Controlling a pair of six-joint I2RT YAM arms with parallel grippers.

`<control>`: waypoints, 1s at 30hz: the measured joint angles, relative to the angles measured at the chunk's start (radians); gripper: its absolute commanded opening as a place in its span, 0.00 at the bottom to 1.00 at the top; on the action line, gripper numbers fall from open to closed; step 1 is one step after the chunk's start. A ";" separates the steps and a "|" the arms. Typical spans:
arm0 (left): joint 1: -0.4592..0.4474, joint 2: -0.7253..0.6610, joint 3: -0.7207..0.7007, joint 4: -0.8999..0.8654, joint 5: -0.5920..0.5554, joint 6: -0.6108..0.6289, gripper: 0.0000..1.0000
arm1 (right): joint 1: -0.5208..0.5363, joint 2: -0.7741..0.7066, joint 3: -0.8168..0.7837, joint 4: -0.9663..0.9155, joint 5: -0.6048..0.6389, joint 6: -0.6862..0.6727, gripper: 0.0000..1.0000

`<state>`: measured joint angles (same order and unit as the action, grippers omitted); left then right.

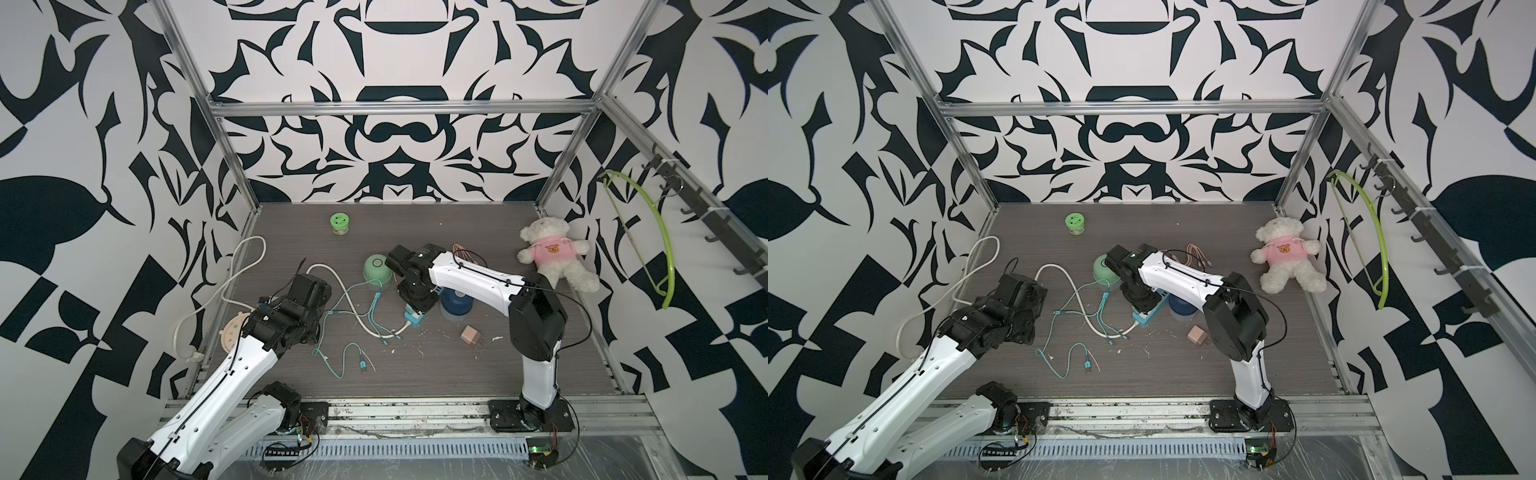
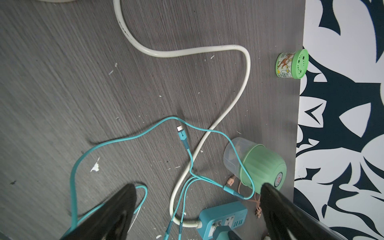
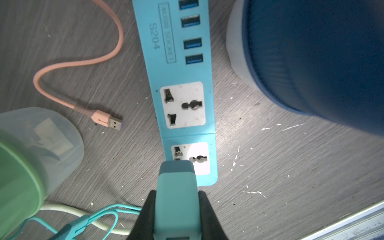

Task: Charge the cordless meat grinders
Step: Insert the plug into the socket.

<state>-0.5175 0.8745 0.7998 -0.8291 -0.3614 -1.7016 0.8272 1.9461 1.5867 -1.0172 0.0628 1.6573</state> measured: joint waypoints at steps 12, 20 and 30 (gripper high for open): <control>0.000 -0.006 0.000 -0.007 -0.009 0.000 0.97 | -0.008 0.004 0.001 -0.006 -0.016 -0.015 0.00; 0.000 -0.033 0.000 -0.028 -0.022 -0.001 0.97 | -0.023 0.023 0.024 -0.025 -0.028 -0.043 0.00; 0.000 -0.055 0.000 -0.035 -0.035 -0.004 0.97 | -0.040 0.051 0.014 -0.009 -0.015 -0.074 0.00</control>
<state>-0.5175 0.8200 0.7998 -0.8639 -0.3969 -1.7058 0.7868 1.9976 1.6005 -1.0260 0.0475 1.5829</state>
